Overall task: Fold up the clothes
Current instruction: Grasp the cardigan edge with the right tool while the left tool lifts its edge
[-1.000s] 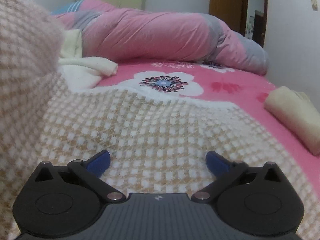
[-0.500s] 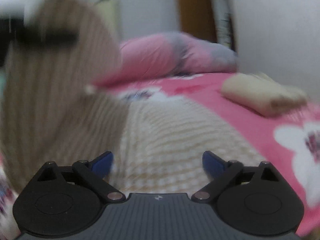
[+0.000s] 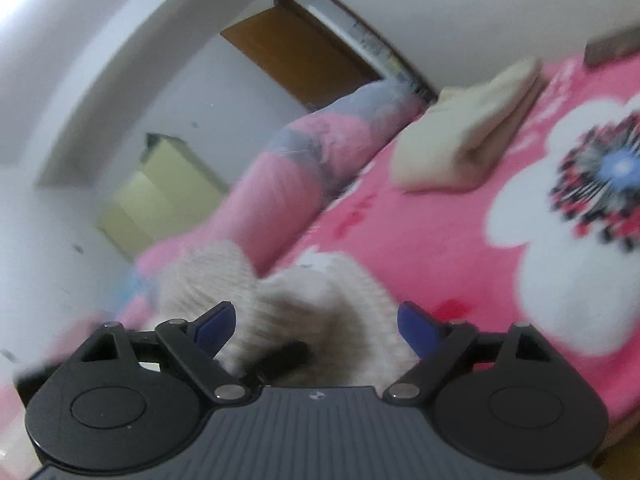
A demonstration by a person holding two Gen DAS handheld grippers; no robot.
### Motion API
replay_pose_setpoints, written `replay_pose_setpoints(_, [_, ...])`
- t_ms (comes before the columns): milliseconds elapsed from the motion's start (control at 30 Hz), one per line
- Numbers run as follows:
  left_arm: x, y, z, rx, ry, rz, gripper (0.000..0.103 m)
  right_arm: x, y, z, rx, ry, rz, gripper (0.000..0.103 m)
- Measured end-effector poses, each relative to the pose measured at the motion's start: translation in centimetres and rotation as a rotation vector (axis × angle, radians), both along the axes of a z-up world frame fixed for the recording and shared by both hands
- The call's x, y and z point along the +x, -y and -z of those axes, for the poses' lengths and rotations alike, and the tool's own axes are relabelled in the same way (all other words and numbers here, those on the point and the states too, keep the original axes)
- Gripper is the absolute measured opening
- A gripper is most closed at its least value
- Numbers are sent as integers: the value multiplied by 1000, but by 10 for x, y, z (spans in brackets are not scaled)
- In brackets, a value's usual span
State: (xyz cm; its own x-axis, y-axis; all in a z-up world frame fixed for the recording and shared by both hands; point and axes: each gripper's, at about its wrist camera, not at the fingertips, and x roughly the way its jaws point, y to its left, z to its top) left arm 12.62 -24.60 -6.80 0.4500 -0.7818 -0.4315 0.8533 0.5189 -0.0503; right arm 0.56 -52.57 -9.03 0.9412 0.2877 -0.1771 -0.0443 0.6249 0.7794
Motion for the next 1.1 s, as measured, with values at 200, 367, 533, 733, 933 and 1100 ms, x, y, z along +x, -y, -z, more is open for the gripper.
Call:
replay_pose_setpoints(200, [-9, 3, -2, 11, -3, 47, 46, 40, 2, 10, 150, -75, -134, 91])
replay_pose_setpoints(367, [-25, -6, -2, 16, 21, 81, 47, 57, -1, 1, 163, -119, -199, 84])
replay_pose_setpoints(533, [-36, -29, -10, -45, -11, 39, 48, 65, -15, -6, 116, -182, -254, 69])
replay_pose_setpoints(733, [-62, -75, -20, -78, 19, -27, 48, 66, -34, -14, 22, -208, -263, 59])
replay_pose_setpoints(933, [-65, -115, -25, -100, 70, -185, 48, 71, -51, -21, -7, -208, -297, 58])
replay_pose_setpoints(1100, [-41, -103, -7, -74, 3, -185, 48, 75, -56, -23, 5, -206, -319, 59])
